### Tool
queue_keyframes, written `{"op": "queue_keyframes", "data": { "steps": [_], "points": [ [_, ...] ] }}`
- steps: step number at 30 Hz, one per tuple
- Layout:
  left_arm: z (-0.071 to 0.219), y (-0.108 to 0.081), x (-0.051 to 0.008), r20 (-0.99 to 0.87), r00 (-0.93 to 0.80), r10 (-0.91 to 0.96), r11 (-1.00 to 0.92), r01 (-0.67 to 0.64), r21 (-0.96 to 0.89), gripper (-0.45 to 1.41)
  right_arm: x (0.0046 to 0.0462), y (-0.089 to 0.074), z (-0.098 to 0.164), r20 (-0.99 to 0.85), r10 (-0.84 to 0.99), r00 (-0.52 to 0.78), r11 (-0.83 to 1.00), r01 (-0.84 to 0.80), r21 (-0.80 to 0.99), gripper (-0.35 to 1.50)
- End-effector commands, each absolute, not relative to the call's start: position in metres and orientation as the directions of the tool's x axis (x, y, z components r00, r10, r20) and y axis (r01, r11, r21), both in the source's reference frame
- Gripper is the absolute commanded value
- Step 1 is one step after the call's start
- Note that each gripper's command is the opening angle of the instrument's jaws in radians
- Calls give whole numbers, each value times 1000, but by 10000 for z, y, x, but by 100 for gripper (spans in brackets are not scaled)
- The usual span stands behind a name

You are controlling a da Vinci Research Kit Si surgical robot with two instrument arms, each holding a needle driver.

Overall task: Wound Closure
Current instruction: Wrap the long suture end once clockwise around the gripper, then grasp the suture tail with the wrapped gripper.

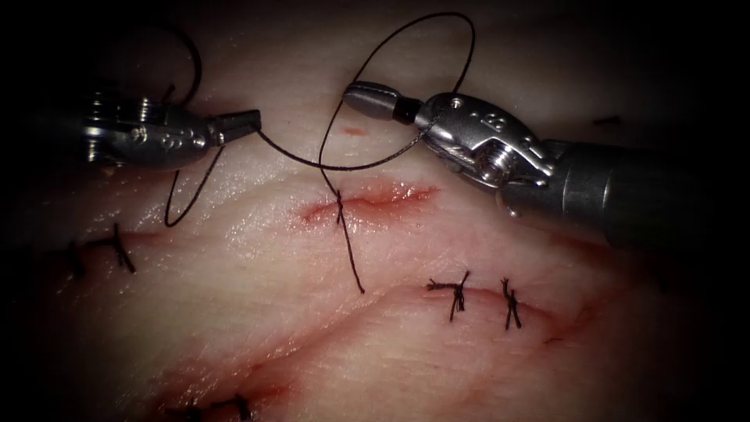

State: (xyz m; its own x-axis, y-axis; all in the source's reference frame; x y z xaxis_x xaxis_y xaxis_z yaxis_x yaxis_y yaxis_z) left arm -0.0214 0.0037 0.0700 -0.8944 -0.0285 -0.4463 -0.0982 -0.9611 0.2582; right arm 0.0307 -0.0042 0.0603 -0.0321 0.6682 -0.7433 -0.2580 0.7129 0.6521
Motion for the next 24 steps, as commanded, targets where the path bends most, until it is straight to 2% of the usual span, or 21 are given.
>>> {"op": "queue_keyframes", "data": {
  "steps": [1, 8, 17, 24],
  "points": [
    [712, 43, -222, -431, -902, -35, -960, -90, 266, -45, 318, -36, 597, -743, 668, -40, 717, -234, 657, -35],
    [771, 43, -236, -336, -942, -15, -951, -90, 296, -45, 334, -48, 582, -742, 670, -25, 740, -61, 670, -35],
    [803, 58, -253, -270, -961, 60, -938, -147, 315, -45, 374, -87, 576, -774, 615, 147, 746, 207, 632, -35],
    [785, 85, -247, -273, -958, 84, -938, -169, 302, -45, 374, -120, 599, -784, 556, 276, 719, 314, 620, -35]
  ]
}}
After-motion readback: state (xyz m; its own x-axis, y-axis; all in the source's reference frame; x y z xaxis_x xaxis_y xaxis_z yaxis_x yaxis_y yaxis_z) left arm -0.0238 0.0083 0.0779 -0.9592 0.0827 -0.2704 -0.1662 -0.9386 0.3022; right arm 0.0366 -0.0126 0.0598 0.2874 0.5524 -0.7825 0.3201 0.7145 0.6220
